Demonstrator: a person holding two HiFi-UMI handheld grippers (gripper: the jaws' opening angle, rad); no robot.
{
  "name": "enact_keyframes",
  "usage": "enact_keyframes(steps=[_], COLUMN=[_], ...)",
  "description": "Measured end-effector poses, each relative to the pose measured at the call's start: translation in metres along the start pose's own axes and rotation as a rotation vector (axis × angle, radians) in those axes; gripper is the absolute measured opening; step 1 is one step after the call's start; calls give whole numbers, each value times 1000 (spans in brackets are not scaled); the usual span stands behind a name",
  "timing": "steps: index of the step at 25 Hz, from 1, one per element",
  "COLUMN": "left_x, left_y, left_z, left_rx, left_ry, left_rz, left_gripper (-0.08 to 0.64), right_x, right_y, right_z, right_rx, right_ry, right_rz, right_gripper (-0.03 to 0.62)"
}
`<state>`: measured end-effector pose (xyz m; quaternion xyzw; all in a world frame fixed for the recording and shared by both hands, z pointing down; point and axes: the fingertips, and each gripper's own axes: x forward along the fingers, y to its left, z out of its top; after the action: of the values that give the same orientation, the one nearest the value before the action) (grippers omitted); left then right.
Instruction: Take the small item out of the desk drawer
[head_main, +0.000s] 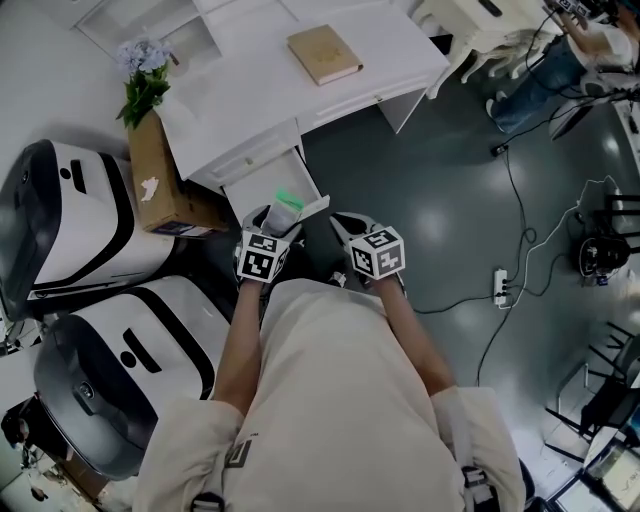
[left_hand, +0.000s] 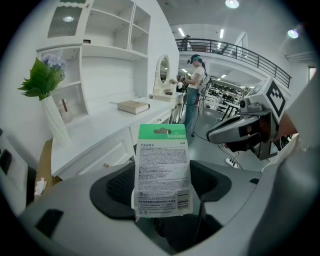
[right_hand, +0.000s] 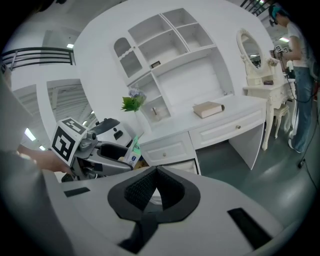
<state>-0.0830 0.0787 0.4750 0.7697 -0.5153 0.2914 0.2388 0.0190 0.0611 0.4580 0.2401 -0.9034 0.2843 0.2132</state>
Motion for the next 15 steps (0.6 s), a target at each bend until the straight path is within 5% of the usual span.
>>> enact_keyframes(steps=[15], left_x=[4], left_y=[-4], left_z=[-7], left_rx=[6], left_ry=[3], left_rz=[0], left_gripper=[357], right_x=[0], right_y=[0], right_z=[0], right_rx=[-12], right_ry=[5], right_rz=[15], right_gripper=[25])
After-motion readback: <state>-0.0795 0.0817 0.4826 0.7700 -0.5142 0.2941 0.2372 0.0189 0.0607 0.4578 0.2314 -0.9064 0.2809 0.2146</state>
